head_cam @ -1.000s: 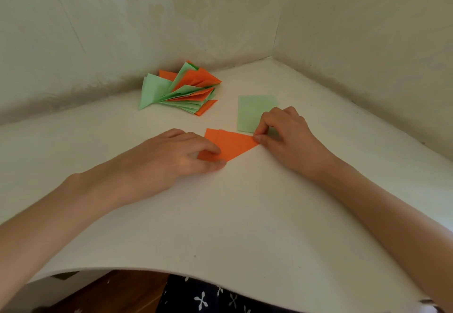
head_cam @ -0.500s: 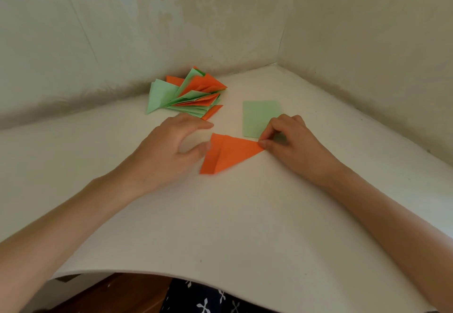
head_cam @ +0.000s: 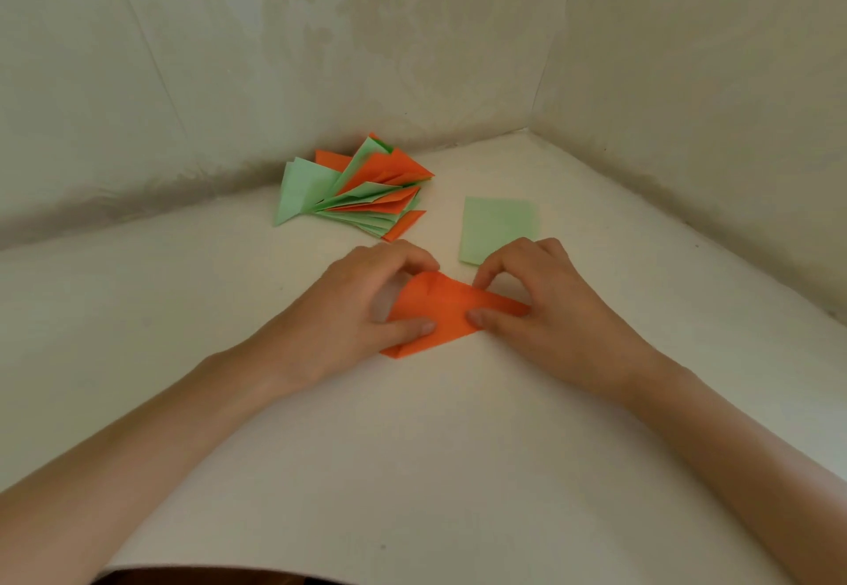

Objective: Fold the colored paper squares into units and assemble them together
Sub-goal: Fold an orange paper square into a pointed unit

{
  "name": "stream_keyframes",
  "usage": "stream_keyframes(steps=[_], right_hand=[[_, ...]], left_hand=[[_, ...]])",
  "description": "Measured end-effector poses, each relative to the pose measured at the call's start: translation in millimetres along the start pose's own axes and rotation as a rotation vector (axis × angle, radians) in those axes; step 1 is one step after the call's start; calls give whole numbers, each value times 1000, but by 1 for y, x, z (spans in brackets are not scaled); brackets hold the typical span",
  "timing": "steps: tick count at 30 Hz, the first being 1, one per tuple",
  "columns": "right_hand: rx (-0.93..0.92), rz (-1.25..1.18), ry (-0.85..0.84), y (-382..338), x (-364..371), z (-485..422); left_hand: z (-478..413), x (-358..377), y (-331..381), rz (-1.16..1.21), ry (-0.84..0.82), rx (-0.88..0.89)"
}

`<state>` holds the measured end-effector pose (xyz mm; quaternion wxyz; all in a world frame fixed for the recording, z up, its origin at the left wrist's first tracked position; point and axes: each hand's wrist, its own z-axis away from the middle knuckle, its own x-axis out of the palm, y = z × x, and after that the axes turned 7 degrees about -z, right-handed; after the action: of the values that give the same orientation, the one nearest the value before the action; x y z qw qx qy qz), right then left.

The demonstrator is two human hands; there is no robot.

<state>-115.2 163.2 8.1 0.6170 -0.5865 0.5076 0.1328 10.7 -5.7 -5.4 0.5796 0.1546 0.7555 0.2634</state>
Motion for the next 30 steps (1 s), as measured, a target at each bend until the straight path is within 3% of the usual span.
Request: stream_keyframes(steps=[4, 9, 11, 14, 17, 22, 26, 30], right_hand=[[108, -260, 78, -4, 0, 2], [149, -681, 239, -6, -3, 0], [163, -741, 263, -8, -2, 1], [225, -630, 258, -8, 2, 3], [282, -787, 203, -10, -4, 3], [200, -884, 49, -17, -5, 5], [184, -888, -31, -18, -1, 6], [206, -937, -13, -14, -3, 7]], left_hand=[[2, 4, 7, 156, 54, -50], [-1, -2, 13, 751, 188, -230], [-1, -6, 18, 873, 223, -250], [2, -8, 20, 904, 188, -257], [2, -7, 18, 911, 102, -274], [1, -7, 16, 1003, 186, -312], [3, -5, 17, 940, 218, -369], [4, -5, 23, 832, 133, -361]])
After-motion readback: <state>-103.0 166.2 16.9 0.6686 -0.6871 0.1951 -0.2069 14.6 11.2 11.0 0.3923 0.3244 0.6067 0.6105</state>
